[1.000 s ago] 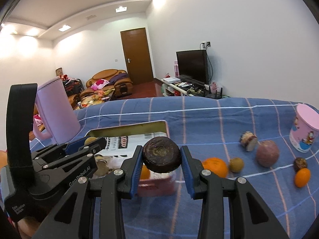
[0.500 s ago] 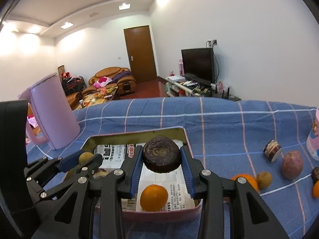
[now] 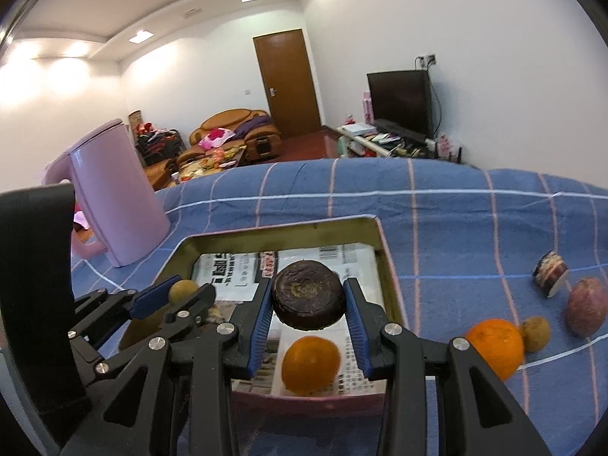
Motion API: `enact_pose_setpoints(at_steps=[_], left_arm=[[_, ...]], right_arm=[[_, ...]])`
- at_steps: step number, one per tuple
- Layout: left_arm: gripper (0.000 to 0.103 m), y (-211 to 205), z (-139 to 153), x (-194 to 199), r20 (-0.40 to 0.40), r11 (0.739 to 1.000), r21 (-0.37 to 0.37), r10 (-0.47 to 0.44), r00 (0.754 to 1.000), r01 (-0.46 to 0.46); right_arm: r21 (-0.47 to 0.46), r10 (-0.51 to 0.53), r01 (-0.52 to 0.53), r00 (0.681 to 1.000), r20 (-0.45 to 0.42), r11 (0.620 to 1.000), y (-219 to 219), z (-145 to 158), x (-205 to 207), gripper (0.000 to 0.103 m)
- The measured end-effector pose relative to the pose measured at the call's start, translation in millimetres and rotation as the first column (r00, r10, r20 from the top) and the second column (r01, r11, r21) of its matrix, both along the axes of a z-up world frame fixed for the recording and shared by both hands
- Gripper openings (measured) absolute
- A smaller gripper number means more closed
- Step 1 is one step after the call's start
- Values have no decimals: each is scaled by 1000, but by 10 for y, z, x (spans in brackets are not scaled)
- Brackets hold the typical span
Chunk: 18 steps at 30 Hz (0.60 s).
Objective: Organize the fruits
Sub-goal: 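Carry the kiwi and dark fruit into the tin box and release both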
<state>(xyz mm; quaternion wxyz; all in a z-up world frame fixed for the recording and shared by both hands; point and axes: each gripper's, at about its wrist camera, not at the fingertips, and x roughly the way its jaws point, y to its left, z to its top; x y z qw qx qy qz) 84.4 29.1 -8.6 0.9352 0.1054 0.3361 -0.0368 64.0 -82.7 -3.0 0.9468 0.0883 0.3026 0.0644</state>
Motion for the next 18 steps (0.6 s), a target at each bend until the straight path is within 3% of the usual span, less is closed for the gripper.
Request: enact_pose_setpoints(at_steps=[13,17,18], left_arm=[[28,22,10,12,-2,1000,-12,4,1000,-4],[28,34,12,20,0,1000,-8,3,1000,-3],[28,38,12,23,-2,1000,-10,4,1000,-4]], right_arm=[[90,41,-38,999,-32,995,-49,-63,43,42],[102,43,-42,999,-13,994,-75,-43,9,62],[103,41,-40,999,-7,994,-77,-38,-2,62]])
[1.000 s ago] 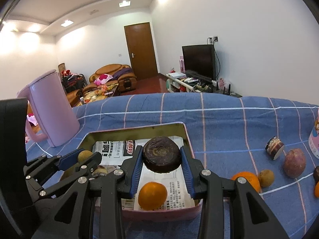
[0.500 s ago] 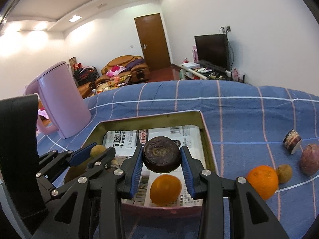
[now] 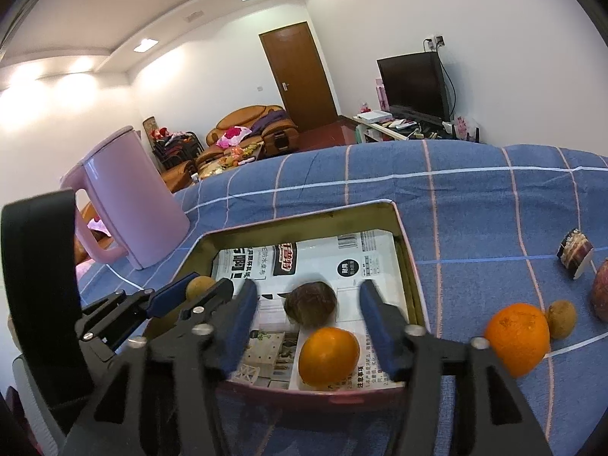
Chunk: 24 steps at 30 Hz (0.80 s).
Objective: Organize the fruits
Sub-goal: 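Carry the kiwi and dark fruit into the tin box and release both, then withdraw both open grippers from the tin box toward the remaining fruits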
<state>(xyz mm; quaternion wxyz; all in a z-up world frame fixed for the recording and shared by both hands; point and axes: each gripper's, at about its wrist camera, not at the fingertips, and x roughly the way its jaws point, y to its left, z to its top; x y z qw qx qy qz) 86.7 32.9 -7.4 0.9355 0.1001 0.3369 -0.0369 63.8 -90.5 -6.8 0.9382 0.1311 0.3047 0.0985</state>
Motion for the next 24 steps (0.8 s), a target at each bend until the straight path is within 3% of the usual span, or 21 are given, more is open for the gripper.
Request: enact_pose_setpoints(at_steps=[5,10,12,15,17,18,20,24], left_arm=[[28,20,12,0,-2,1000,-16,3,1000,-3],[33,-5,44,-42,29,1000,-21,-9,1000,9],[51,-17,57,-63,44,1000,-19,-10,999,11],[78,-17,88,-85,73,1000,-13,4,997,-3],[86,3,118,-106,89,999,-31,9,996,-6],[95,16,125,-108,91,999,-40,13,996,-9],[102,40,131,-112,95,998,-61,31,995,-25],[102,17,129,-127,99,998,-65,21,995,-14]], right_arm=[[-16,-76,77,994,81,997,-84,123,-135,62],[-114,-236,265,947,216,958,-167,308,-351,64],[-123,-262,297,934,243,947,-186,340,-403,73],[-143,-280,323,925,257,936,-189,359,-415,73],[-150,-291,336,922,255,930,-199,359,-417,73],[-152,-298,342,920,255,927,-210,364,-420,73],[-167,-318,365,914,253,916,-208,350,-402,73],[-167,-334,378,912,239,911,-250,296,-444,73]])
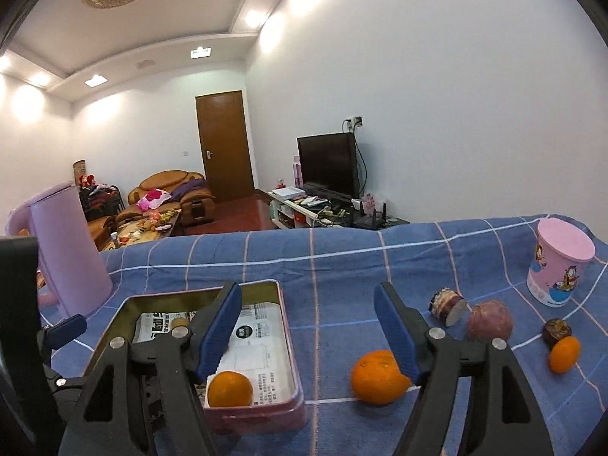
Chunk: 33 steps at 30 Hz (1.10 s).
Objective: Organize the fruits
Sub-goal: 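Withdraw both open grippers from the tin box toward the remaining fruits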
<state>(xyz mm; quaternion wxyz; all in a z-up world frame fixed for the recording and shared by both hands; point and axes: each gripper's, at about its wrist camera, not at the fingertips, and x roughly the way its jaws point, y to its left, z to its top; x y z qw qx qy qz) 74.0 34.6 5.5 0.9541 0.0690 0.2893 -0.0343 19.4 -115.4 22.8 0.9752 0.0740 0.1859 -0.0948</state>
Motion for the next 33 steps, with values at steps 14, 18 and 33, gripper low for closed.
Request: enact_pose_setpoints(at_steps=[14,18,33], left_arm=[[102,-97,-6,-148,14,1000,4,-10,1000,10],[102,-144,11,-217,31,1000,17,-15,999,14],[103,-227,-6,-409,14,1000,20,-7,1000,7]], right_arm=[[-3,-44,44,998,-39,999,-108,-49,-197,74],[-11,-42,41,998,-45,999,-121,-45,-268,74],[13,-44,45,997,-69,999,-250,-40,-485,74]])
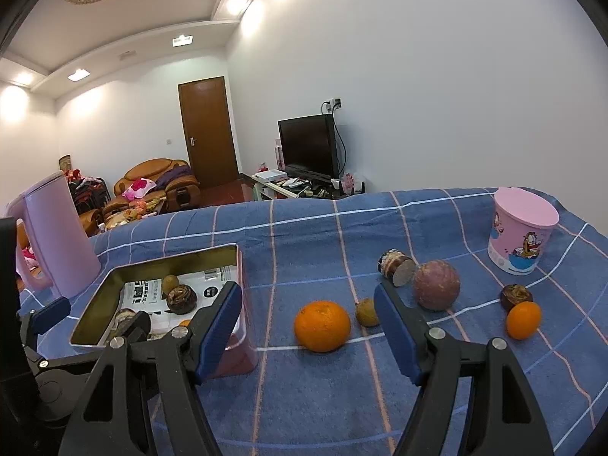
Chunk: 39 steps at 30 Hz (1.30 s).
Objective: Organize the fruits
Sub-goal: 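Withdraw both open grippers from the tin box toward the remaining fruits, then grasp an orange beside the pink mug with the right gripper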
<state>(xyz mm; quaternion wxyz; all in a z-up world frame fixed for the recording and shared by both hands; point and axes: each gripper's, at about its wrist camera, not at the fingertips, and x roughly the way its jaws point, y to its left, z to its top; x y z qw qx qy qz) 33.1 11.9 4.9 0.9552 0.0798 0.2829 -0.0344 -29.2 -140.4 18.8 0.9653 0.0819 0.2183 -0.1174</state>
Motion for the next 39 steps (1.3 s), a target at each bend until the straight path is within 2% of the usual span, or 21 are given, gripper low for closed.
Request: enact_pose_setpoints(at_steps=[7,19,27,32,39], left_arm=[[103,-69,17,-143,7,1000,-4,-5,1000,5],[103,-332,-13,-292,-31,999,0,-53,998,53],[103,-619,-38,-396,-56,994,11,-106,993,106],[103,-786,-69,-417,-88,990,-8,-144,986,144],[103,-1081,-84,-499,-103,981,0,-191,976,192]], right_arm=[[-13,-7,7,1000,7,1000,-62,23,-115,74],[-67,-31,31,1000,-2,997,-345,31,-340,73],[-79,-87,86,996,-10,993,-740,33,-517,73],[-87,-140,138,990,-21,987,-1062,34,-658,73],[-45,-203,201,978,-55,979,-1559,-10,-838,73]])
